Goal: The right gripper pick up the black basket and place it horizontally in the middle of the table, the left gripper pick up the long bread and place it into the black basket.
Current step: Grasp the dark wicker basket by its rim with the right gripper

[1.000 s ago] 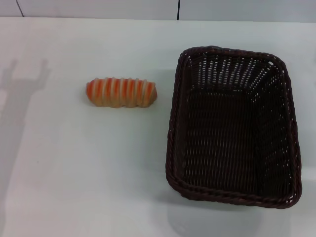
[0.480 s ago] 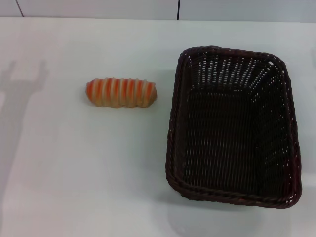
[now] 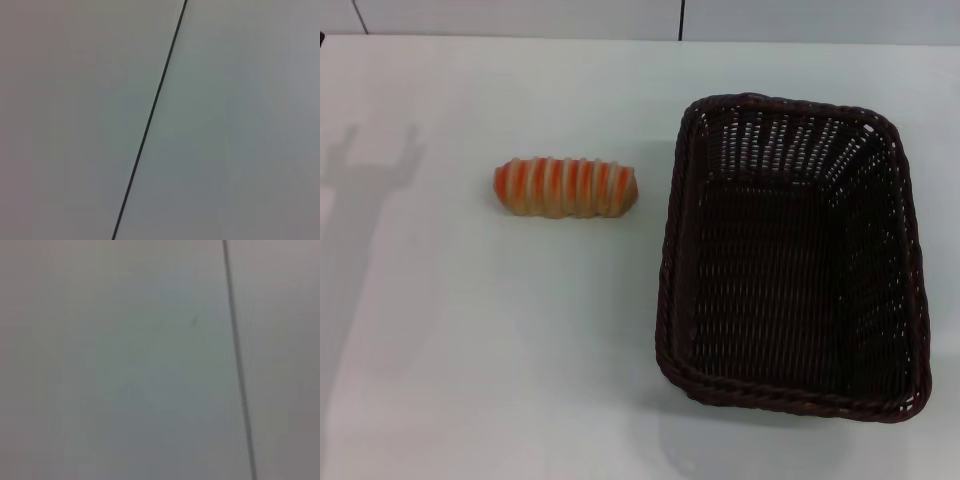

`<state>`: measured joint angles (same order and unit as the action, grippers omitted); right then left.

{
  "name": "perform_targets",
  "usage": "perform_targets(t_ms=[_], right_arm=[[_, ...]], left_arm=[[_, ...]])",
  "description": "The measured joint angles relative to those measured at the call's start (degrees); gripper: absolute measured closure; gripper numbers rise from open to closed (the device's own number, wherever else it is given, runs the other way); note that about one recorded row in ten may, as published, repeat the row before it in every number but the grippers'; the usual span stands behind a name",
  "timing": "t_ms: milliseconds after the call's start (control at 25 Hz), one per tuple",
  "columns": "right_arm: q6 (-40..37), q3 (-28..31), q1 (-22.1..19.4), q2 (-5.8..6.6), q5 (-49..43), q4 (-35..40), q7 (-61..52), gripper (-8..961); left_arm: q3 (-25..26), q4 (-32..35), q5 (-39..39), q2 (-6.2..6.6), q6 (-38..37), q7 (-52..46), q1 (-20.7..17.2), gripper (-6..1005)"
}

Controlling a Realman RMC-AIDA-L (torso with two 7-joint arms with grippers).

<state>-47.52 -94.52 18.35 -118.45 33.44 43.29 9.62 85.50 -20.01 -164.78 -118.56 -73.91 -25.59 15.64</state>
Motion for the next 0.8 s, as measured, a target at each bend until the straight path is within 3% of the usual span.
perform_targets(t_ms=[80, 120, 280, 320, 440, 480, 560, 640, 680, 720, 800], right_arm=[[12.7, 2.7, -0.8, -0.29, -1.1, 8.1, 4.8, 137], [12.7, 2.7, -0.8, -0.29, -1.1, 8.1, 4.8, 137], [31.5, 5.5, -1.9, -0.64, -1.0, 19.7, 9.6, 136], [31.5, 5.5, -1.9, -0.64, -1.0, 19.7, 9.6, 138], [44.2, 8.2, -3.2, -0.61, -1.3, 27.8, 9.7, 141], [55.0, 10.6, -3.9, -0.62, -1.4, 33.6, 9.6, 140], [59.0, 11.5, -4.1, -0.61, -1.4, 35.9, 9.3, 140], [67.9, 13.2, -4.7, -0.62, -1.5, 41.1, 8.4, 139], [76.9, 14.8, -5.2, -0.66, -1.8, 46.6, 6.1, 139], [76.9, 14.8, -5.2, -0.66, -1.8, 46.6, 6.1, 139], [84.8, 15.8, -5.4, -0.62, -3.2, 51.5, 2.8, 140]], left_arm=[[-0.2, -0.1, 0.0, 0.0, -0.1, 0.0, 0.0, 140], [-0.4, -0.3, 0.0, 0.0, -0.1, 0.0, -0.1, 140], [-1.1, -0.7, 0.2, 0.0, -0.9, 0.0, -0.3, 140], [-1.1, -0.7, 0.2, 0.0, -0.9, 0.0, -0.3, 140], [-1.2, -0.7, 0.1, 0.0, -1.2, 0.0, -0.3, 139], [-1.2, -0.7, 0.0, 0.0, -1.3, -0.1, -0.3, 139], [-1.2, -0.7, 0.0, 0.0, -1.4, -0.1, -0.3, 139], [-1.2, -0.7, 0.0, 0.0, -1.8, -0.1, -0.3, 139], [-1.2, -0.7, 0.0, 0.0, -2.3, -0.1, -0.2, 139], [-1.2, -0.7, 0.0, 0.0, -2.3, -0.1, -0.2, 139], [-1.2, -0.7, 0.0, 0.04, -2.7, -0.1, -0.2, 139]])
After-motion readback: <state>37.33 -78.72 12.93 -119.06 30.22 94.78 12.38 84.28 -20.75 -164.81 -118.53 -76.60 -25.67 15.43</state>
